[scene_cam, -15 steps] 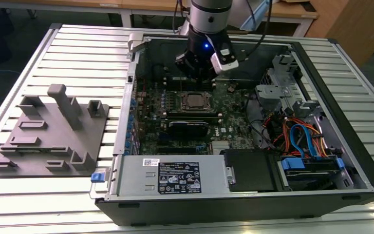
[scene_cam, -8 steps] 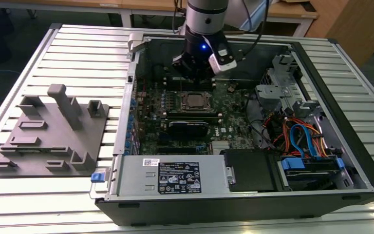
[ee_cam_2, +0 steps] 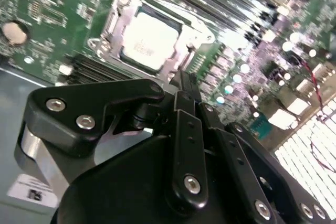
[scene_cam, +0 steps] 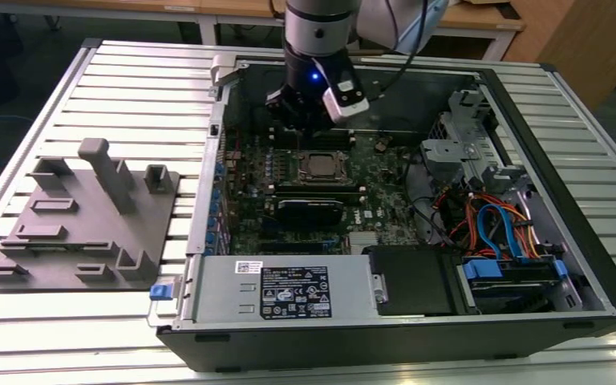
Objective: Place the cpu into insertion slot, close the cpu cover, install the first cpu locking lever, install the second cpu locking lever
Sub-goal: 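Install the first cpu locking lever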
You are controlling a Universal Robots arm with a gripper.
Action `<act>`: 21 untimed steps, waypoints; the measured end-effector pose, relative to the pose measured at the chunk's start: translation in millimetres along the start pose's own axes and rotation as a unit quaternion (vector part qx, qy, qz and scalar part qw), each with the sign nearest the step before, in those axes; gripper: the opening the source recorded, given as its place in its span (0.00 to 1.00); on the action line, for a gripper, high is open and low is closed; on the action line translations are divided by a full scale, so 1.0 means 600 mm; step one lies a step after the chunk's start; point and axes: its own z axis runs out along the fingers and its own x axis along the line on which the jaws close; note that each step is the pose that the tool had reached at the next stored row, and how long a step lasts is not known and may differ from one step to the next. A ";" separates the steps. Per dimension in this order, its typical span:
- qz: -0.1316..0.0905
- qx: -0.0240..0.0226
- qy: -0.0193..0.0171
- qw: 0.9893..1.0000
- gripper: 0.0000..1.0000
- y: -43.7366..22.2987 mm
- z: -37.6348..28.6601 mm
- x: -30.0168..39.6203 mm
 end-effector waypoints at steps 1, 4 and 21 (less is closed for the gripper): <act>0.001 -0.001 0.000 1.000 0.10 0.000 0.000 0.005; 0.004 -0.003 0.000 1.000 0.10 -0.001 0.000 0.017; 0.007 -0.006 0.000 1.000 0.10 0.026 -0.009 0.036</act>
